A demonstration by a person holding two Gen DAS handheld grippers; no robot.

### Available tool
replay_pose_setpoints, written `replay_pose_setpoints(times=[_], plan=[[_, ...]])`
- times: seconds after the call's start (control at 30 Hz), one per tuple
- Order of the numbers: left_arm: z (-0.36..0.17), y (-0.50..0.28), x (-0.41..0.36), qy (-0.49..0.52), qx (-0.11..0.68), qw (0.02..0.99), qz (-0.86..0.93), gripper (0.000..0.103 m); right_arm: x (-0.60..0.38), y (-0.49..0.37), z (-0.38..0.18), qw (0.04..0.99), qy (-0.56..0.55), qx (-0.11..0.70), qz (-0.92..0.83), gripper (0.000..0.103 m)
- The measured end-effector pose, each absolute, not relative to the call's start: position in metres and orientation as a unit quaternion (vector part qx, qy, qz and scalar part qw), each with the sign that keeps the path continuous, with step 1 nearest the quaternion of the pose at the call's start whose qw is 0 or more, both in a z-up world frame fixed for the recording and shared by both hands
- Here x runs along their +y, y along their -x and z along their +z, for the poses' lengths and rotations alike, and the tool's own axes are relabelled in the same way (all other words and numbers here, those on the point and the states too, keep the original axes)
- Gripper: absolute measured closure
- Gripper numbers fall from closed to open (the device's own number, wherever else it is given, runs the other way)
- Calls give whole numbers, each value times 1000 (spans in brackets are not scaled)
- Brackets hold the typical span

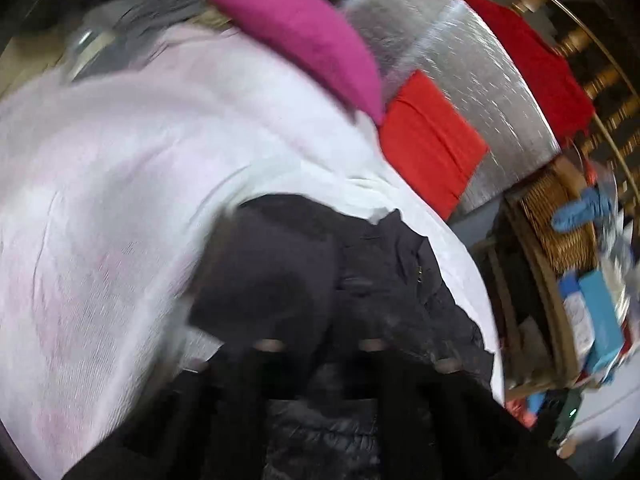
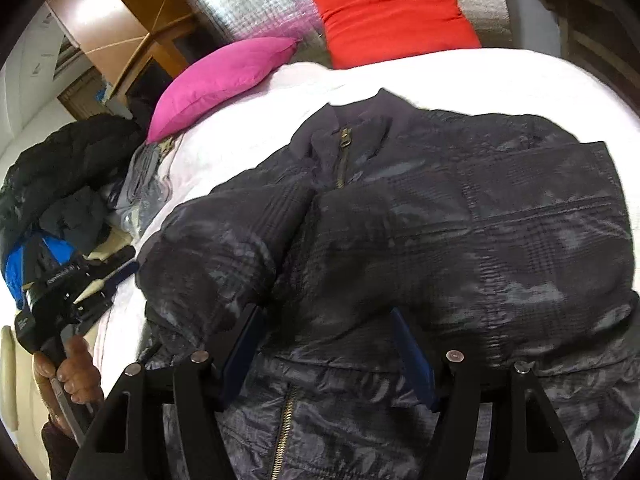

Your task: Fold large clothes

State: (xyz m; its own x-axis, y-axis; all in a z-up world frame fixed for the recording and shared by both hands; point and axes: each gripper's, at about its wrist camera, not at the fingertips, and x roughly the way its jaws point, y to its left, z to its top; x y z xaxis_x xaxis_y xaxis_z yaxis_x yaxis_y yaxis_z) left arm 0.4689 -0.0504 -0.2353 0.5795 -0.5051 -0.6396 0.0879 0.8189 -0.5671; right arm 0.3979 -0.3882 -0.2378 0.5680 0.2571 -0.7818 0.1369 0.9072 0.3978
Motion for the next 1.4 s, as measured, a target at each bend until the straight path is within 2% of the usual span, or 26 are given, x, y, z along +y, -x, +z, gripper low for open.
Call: replay_pose_setpoints(times=[0.1, 0.23, 0.4, 0.47, 0.53, 0.57, 0.73, 0.93, 1.07, 1.2, 1.23, 1.27, 1.3, 1.33, 1.4], plan=[[-217, -458, -77, 201, 392, 875, -203, 103, -407, -396, -235, 861, -232, 452, 7, 33], [-203, -441, -113, 119, 387, 890, -212, 103, -437, -390, -237, 854, -276, 441, -18, 33], [-216, -442, -52, 206, 424, 870, -142, 101, -436, -391, -231, 856, -276, 437, -1, 32], [-218, -441, -25, 226, 423, 871, -108, 90, -419, -392, -226, 867, -234, 439, 17, 29], [-219, -440, 1, 213, 429, 876, -53, 60, -395, -395, -221, 875, -188, 445, 38, 29], [-221, -439, 10, 196, 433, 879, -21, 58, -384, -395, -219, 879, -167, 445, 46, 29], [-226, -435, 30, 152, 453, 878, 13, 58, -320, -410, -206, 886, -73, 445, 106, 27], [-226, -430, 14, 103, 462, 880, -33, 57, -227, -428, -224, 862, 151, 465, 130, 26], [-233, -432, 28, 116, 477, 871, -14, 57, -202, -450, -230, 857, 209, 459, 106, 26], [-238, -433, 32, 126, 485, 865, -11, 57, -188, -482, -235, 861, 216, 454, 78, 26], [-238, -433, 30, 126, 486, 865, -13, 57, -186, -488, -238, 859, 215, 460, 67, 28], [-238, -433, 29, 127, 487, 864, -15, 57, -189, -494, -242, 859, 201, 468, 58, 35], [-239, -434, 26, 128, 488, 863, -19, 58, -196, -500, -242, 863, 170, 473, 55, 58], [-239, -434, 23, 129, 489, 862, -22, 58, -200, -503, -241, 864, 159, 476, 52, 72], [-240, -435, 17, 127, 492, 861, -30, 57, -213, -500, -229, 880, 129, 457, 38, 80]])
